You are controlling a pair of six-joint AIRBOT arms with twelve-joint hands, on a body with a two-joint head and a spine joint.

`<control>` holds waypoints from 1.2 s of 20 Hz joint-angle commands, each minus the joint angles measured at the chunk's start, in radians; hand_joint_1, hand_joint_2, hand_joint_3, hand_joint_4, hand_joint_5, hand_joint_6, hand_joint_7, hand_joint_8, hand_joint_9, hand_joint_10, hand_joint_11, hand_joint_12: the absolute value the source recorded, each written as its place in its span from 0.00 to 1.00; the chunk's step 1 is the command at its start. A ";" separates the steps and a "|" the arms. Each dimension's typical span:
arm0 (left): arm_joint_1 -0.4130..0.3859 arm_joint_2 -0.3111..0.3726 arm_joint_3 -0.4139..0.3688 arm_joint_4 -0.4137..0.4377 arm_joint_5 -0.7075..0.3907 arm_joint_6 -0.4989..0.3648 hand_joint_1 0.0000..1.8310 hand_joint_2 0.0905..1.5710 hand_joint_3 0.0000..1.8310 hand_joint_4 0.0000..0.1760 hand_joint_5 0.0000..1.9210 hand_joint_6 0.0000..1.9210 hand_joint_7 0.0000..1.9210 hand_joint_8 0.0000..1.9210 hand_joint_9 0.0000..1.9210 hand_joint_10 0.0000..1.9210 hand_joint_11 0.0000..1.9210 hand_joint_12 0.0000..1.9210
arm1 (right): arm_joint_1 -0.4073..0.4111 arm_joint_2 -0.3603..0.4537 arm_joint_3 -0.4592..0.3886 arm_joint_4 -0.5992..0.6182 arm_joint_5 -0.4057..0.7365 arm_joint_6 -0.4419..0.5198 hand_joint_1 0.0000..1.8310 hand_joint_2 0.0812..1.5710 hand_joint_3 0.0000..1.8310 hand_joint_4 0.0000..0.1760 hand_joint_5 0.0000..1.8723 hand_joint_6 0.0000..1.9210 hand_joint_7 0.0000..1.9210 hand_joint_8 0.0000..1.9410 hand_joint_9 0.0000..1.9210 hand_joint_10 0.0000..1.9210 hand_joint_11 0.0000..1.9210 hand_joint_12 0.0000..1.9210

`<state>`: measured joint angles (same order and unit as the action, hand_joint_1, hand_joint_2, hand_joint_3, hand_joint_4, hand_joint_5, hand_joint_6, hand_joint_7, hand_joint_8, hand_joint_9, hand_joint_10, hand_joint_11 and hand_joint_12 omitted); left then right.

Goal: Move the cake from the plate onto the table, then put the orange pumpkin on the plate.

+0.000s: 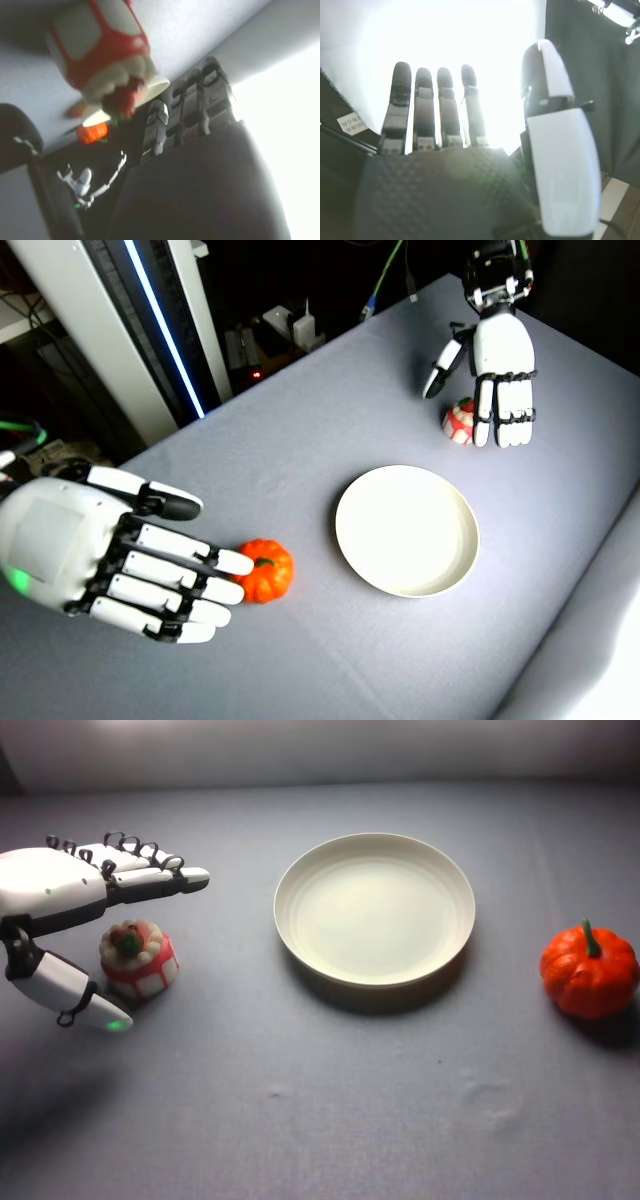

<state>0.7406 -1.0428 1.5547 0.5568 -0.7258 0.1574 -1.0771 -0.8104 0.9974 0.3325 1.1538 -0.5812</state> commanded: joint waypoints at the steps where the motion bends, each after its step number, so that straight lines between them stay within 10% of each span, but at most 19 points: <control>1: -0.006 0.024 -0.008 -0.070 -0.116 0.000 0.48 0.50 0.00 1.00 0.00 0.00 0.00 0.00 0.00 0.00 0.00 0.00 | 0.000 0.008 0.002 0.015 0.125 0.004 0.42 0.74 0.00 0.00 0.18 0.00 0.10 0.00 0.09 0.00 0.00 0.33; 4: 0.022 0.093 -0.066 -0.208 -0.208 0.000 0.46 0.51 0.00 0.95 0.00 0.00 0.00 0.00 0.05 0.01 0.00 0.13 | -0.019 0.008 0.002 0.021 0.124 0.004 0.42 0.72 0.00 0.00 0.19 0.00 0.13 0.00 0.10 0.00 0.00 0.36; 5: 0.032 0.106 -0.076 -0.241 -0.240 0.000 0.49 0.53 0.00 0.47 0.01 0.00 0.06 0.00 0.15 0.01 0.00 0.43 | -0.020 0.008 0.001 0.022 0.124 0.004 0.48 0.72 0.00 0.00 0.21 0.01 0.15 0.00 0.12 0.01 0.00 0.42; 10: 0.077 0.231 -0.158 -0.479 -0.442 0.000 0.45 0.68 0.01 0.38 0.10 0.01 0.16 0.00 0.24 0.01 0.01 0.74 | -0.030 0.008 0.003 0.022 0.116 0.004 0.48 0.69 0.00 0.00 0.23 0.01 0.17 0.00 0.14 0.01 0.00 0.49; 12: 0.093 0.260 -0.184 -0.534 -0.512 0.000 0.50 0.74 0.00 0.00 0.27 0.01 0.35 0.03 0.39 0.06 0.17 0.72 | -0.032 0.008 0.011 0.011 0.091 0.004 0.46 0.66 0.00 0.04 0.22 0.00 0.15 0.00 0.14 0.01 0.00 0.54; 15: 0.105 0.268 -0.203 -0.567 -0.573 0.000 0.50 0.73 0.00 0.19 0.30 0.00 0.31 0.00 0.37 0.03 0.14 0.63 | 0.001 0.017 0.034 -0.034 0.008 0.003 0.48 0.64 0.00 0.08 0.19 0.00 0.14 0.00 0.12 0.00 0.00 0.41; 18: 0.104 0.263 -0.205 -0.576 -0.576 0.000 0.47 0.71 0.00 0.13 0.20 0.00 0.20 0.00 0.24 0.00 0.00 0.58 | 0.089 -0.003 0.081 -0.106 -0.144 -0.014 0.45 0.60 0.00 0.58 0.14 0.00 0.09 0.00 0.06 0.01 0.00 0.18; 22: 0.107 0.257 -0.200 -0.573 -0.572 0.000 0.51 0.72 0.00 0.17 0.27 0.01 0.17 0.00 0.21 0.00 0.00 0.43 | 0.260 -0.096 0.177 -0.250 -0.368 -0.014 0.44 0.56 0.00 0.34 0.09 0.00 0.06 0.00 0.08 0.00 0.00 0.35; 24: 0.105 0.251 -0.197 -0.565 -0.567 0.000 0.50 0.71 0.00 0.32 0.29 0.00 0.21 0.00 0.24 0.01 0.00 0.46 | 0.304 -0.134 0.212 -0.299 -0.451 -0.014 0.46 0.57 0.00 0.54 0.12 0.00 0.05 0.00 0.07 0.01 0.00 0.42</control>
<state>0.8524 -0.7959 1.3506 0.0433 -1.1858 0.1600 -0.7769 -0.9611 1.2072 0.0086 0.6273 -0.5999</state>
